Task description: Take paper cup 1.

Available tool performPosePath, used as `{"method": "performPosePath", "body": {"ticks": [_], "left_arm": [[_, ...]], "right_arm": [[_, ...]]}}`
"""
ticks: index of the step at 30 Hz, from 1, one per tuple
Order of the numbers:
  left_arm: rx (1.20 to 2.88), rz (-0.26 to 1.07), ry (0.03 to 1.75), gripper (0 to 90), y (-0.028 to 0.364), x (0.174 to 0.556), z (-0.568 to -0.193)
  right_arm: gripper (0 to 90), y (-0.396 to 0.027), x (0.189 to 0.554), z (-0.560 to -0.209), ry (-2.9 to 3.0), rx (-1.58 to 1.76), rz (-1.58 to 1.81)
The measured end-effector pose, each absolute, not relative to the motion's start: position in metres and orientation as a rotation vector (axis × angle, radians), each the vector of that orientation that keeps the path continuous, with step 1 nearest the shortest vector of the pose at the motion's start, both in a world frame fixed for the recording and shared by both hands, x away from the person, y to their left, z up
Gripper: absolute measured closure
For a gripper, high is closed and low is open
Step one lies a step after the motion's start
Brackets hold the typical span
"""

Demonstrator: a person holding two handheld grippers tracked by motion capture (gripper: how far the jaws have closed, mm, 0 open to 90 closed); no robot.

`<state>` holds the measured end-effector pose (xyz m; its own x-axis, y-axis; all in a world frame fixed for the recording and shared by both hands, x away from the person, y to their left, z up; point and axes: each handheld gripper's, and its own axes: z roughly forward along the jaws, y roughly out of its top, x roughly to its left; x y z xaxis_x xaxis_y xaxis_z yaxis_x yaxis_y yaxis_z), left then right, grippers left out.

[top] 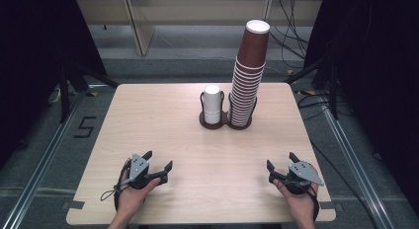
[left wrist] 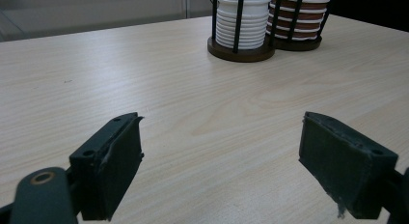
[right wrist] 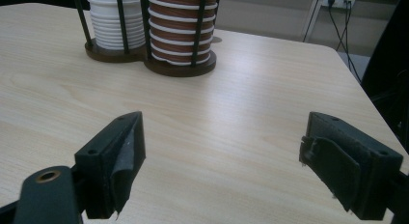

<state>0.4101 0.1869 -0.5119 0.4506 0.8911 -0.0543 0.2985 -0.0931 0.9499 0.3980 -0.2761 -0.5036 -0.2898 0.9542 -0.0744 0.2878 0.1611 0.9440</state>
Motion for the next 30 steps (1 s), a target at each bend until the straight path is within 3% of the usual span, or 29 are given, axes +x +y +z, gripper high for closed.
{"method": "performPosePath", "body": {"ticks": [5, 11, 30], "left_arm": [[1.638, 0.687, 1.068, 13.0, 0.186, 0.411, -0.512], [1.629, 0.694, 1.049, 4.2, 0.18, 0.41, -0.512], [1.638, 0.657, 0.967, 0.0, 0.16, 0.431, -0.478]], "right_arm": [[16.0, -0.276, 0.399, -0.504, 1.705, 1.211, 1.176], [15.8, -0.275, 0.399, -0.504, 1.701, 1.214, 1.195], [15.9, -0.261, 0.398, -0.487, 1.734, 1.156, 1.264]]}}
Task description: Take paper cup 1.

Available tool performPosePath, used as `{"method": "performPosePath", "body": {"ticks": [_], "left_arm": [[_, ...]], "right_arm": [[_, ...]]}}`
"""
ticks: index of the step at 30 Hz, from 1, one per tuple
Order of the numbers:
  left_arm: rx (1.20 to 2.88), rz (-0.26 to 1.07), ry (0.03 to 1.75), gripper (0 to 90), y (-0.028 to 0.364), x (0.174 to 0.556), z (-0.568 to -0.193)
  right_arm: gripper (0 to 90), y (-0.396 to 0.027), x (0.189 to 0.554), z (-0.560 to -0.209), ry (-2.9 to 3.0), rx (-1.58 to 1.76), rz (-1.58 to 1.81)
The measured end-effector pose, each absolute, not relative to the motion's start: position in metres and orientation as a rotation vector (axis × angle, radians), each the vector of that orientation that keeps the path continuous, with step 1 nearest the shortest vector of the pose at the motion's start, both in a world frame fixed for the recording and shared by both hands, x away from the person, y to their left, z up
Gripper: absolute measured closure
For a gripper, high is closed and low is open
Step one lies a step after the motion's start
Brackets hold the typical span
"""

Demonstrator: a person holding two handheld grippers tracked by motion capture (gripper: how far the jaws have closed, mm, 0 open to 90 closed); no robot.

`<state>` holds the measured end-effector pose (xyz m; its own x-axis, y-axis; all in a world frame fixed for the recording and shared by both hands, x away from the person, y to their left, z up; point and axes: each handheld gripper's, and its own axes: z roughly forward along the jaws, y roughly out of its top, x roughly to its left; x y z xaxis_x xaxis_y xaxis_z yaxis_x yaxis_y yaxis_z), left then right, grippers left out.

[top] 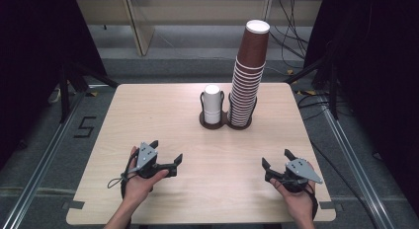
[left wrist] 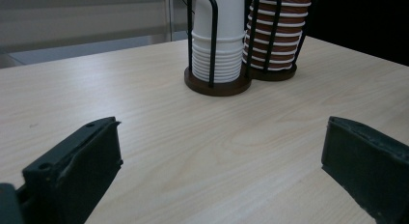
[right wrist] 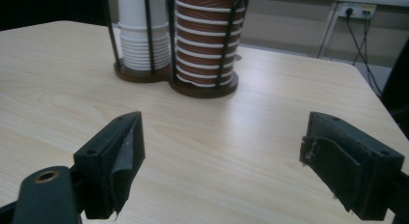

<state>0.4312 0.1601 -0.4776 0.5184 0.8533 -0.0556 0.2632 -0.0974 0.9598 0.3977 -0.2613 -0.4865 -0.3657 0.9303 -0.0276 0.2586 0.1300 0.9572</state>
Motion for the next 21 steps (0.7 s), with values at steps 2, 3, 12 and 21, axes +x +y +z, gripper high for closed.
{"method": "performPosePath", "body": {"ticks": [2, 3, 12, 21], "left_arm": [[1.64, 0.651, 0.933, 0.4, 0.155, 0.438, -0.472], [1.652, 0.658, 0.921, 1.2, 0.153, 0.441, -0.467], [1.67, 0.68, 0.83, 7.2, 0.124, 0.484, -0.427], [1.688, 0.687, 0.805, 10.8, 0.098, 0.531, -0.394]], "right_arm": [[16.3, -0.256, 0.4, -0.485, 1.744, 1.145, 1.247], [16.8, -0.253, 0.403, -0.485, 1.745, 1.126, 1.282], [24.7, -0.215, 0.431, -0.474, 1.807, 1.018, 1.336], [31.5, -0.178, 0.477, -0.469, 1.888, 0.949, 1.348]]}}
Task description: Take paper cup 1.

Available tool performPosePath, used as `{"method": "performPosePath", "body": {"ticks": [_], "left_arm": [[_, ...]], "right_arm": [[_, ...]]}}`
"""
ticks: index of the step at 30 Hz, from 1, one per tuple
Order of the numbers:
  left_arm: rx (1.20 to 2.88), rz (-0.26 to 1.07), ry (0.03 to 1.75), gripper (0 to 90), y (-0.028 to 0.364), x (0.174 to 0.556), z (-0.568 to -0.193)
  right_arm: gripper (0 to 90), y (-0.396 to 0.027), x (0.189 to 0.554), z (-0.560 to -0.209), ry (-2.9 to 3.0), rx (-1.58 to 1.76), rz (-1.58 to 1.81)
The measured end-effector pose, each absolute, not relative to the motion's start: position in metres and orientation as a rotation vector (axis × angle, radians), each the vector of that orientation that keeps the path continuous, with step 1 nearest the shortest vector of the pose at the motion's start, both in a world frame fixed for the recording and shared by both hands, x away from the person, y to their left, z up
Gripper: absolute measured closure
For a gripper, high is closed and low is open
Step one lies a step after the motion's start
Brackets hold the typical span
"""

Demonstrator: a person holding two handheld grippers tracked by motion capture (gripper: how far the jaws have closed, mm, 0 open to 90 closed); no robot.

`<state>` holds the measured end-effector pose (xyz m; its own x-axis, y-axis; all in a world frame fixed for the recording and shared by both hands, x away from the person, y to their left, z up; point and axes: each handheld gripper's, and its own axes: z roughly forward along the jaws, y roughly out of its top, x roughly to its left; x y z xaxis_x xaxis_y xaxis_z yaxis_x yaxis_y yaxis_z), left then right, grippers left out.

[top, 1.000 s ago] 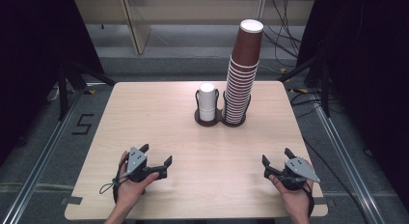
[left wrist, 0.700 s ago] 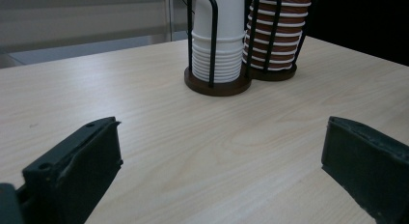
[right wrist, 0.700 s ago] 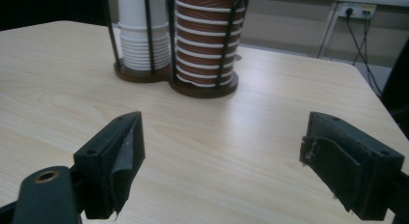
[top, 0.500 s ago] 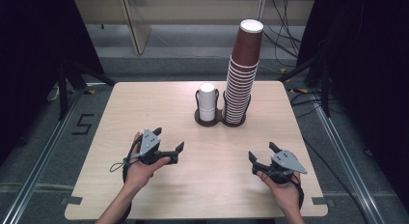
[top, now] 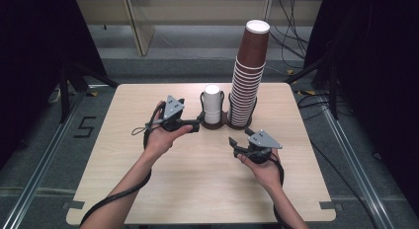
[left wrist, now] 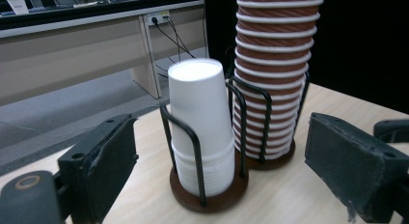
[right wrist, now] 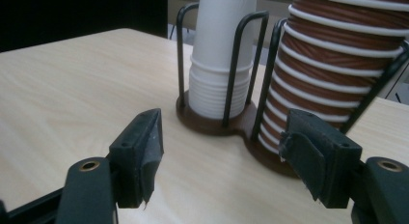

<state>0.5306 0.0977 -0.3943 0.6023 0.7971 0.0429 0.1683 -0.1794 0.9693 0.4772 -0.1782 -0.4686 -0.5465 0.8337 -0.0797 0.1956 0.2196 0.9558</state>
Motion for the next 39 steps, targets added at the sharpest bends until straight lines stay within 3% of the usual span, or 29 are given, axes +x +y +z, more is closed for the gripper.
{"method": "performPosePath", "body": {"ticks": [15, 39], "left_arm": [[1.749, 0.703, 0.826, 14.1, 0.073, 0.58, -0.389], [1.818, 0.692, 0.864, 15.0, 0.047, 0.614, -0.402]], "right_arm": [[32.9, -0.13, 0.54, -0.479, 1.891, 1.081, 1.417], [30.5, -0.107, 0.58, -0.493, 1.886, 1.194, 1.393]]}}
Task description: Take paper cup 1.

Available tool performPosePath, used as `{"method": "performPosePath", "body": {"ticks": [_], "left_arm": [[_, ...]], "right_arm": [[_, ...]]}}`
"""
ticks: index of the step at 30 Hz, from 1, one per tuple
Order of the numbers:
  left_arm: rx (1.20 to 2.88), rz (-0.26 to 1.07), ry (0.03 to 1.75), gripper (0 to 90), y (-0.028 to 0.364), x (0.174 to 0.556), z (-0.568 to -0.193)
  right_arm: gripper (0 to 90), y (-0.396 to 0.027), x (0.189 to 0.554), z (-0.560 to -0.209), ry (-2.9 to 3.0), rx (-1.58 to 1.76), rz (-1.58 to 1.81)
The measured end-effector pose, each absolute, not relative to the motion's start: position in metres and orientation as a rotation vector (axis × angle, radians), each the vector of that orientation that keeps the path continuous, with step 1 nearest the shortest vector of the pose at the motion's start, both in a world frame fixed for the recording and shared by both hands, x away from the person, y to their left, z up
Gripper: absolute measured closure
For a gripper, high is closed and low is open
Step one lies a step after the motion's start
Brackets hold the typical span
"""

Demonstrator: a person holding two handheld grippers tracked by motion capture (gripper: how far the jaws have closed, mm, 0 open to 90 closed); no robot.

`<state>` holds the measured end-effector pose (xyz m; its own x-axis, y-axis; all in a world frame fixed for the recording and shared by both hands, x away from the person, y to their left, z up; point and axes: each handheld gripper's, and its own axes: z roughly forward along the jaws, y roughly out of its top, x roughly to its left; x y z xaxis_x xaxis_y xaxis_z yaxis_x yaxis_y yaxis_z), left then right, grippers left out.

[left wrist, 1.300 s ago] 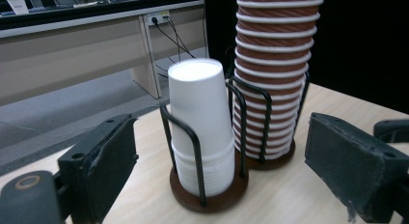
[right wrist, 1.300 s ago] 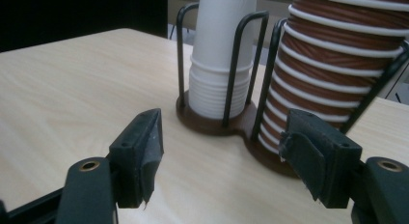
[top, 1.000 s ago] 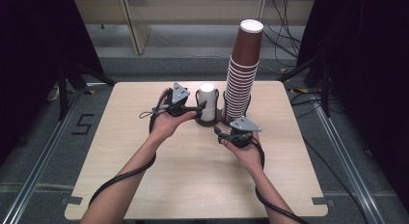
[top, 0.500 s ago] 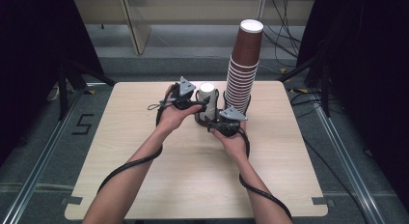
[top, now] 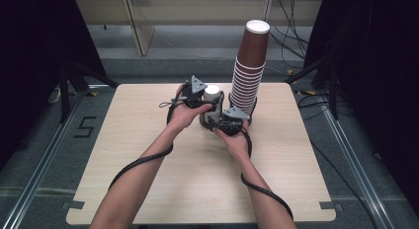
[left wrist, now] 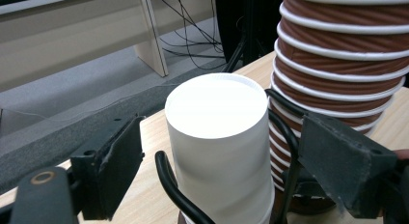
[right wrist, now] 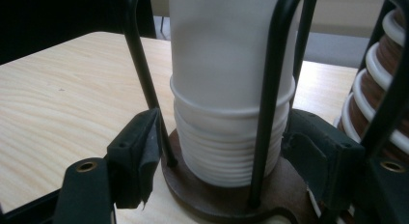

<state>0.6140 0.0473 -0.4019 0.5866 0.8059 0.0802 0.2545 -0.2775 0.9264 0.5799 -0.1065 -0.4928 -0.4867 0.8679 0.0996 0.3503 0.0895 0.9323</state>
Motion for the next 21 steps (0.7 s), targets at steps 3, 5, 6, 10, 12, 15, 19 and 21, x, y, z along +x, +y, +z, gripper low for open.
{"method": "performPosePath", "body": {"ticks": [3, 5, 6, 10, 12, 15, 19, 21], "left_arm": [[1.832, 0.693, 0.868, 15.1, 0.046, 0.616, -0.406], [1.833, 0.693, 0.876, 15.1, 0.046, 0.618, -0.408], [1.835, 0.692, 0.88, 15.2, 0.046, 0.619, -0.408], [1.839, 0.687, 0.881, 15.3, 0.045, 0.621, -0.41], [1.844, 0.684, 0.885, 15.4, 0.044, 0.623, -0.411], [1.839, 0.683, 0.888, 16.0, 0.044, 0.625, -0.411], [1.849, 0.679, 0.889, 16.9, 0.043, 0.627, -0.412], [1.843, 0.67, 0.899, 17.4, 0.041, 0.628, -0.413]], "right_arm": [[30.1, -0.105, 0.584, -0.493, 1.887, 1.176, 1.385], [29.6, -0.104, 0.584, -0.494, 1.888, 1.188, 1.379], [29.5, -0.103, 0.585, -0.496, 1.891, 1.186, 1.376], [29.2, -0.102, 0.587, -0.499, 1.881, 1.196, 1.382], [28.9, -0.1, 0.587, -0.499, 1.886, 1.214, 1.404], [27.7, -0.098, 0.589, -0.5, 1.867, 1.171, 1.379], [27.9, -0.096, 0.589, -0.501, 1.859, 1.17, 1.353], [27.9, -0.095, 0.589, -0.502, 1.838, 1.183, 1.359]]}}
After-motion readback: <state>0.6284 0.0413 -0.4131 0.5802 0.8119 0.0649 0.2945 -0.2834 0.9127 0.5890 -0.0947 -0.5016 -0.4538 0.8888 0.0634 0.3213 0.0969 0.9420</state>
